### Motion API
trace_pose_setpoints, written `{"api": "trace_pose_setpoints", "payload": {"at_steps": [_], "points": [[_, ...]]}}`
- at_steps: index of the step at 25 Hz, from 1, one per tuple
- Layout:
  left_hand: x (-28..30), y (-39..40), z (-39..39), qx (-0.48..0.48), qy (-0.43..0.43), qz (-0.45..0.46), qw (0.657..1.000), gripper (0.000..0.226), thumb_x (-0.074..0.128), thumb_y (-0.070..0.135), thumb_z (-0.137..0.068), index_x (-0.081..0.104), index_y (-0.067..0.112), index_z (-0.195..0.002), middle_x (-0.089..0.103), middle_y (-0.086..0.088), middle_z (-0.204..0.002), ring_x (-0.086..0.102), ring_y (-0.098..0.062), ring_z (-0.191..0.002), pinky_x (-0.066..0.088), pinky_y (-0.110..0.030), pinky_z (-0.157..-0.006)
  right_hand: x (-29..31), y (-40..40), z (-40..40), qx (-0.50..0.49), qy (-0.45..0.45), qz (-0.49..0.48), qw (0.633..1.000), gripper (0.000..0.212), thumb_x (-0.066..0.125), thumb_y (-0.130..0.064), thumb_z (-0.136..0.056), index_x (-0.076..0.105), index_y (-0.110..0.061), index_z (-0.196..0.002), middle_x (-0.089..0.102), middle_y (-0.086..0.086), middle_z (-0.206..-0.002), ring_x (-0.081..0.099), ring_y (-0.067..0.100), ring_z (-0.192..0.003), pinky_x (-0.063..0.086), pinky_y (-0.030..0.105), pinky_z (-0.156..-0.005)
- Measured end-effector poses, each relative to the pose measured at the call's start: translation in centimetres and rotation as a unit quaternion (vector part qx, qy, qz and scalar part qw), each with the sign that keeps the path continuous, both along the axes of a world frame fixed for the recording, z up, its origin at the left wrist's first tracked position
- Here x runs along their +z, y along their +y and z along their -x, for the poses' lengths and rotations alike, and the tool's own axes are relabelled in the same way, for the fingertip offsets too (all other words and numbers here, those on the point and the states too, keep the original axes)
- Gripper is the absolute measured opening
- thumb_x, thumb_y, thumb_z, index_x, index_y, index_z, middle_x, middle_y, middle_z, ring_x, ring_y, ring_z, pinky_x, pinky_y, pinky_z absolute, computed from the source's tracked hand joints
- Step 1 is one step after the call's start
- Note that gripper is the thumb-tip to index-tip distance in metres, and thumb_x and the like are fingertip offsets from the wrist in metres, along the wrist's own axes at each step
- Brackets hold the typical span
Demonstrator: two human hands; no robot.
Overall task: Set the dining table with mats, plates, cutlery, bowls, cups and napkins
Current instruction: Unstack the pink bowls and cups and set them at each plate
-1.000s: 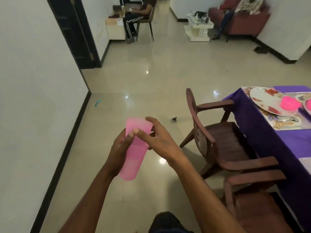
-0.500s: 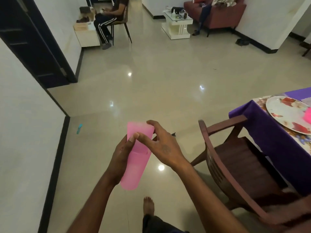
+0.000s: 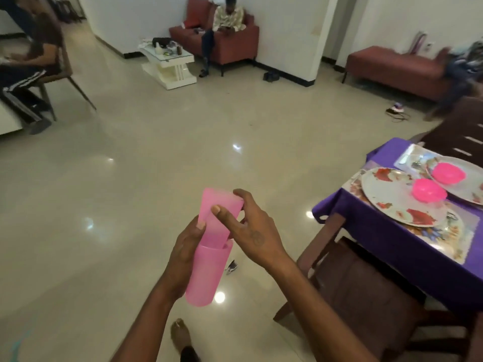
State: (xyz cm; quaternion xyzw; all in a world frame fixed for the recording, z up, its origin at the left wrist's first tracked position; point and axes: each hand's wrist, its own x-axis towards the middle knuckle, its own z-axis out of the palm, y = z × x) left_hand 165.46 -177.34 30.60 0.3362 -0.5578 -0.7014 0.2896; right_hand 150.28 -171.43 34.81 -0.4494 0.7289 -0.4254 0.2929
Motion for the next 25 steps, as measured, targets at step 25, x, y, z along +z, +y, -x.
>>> {"api": "trace_pose_setpoints", "payload": {"at_steps": [25], "points": [[-0.3, -29.8, 60.4, -0.511, 0.030, 0.041, 0.858, 0.045, 0.045, 0.040, -0.100, 0.062, 0.014, -0.132, 0.070, -0.015, -0.124, 0.068, -0.040, -0.110, 0.057, -0.051, -0.090, -0.1, -19.7, 46.1, -0.551, -0.028, 0.091, 0.829, 0.068, 0.060, -0.072, -0.085, 0.041, -0.038, -0.141, 0.062, -0.022, -0.114, 0.066, 0.004, -0.098, 0.055, 0.022, -0.081]]}}
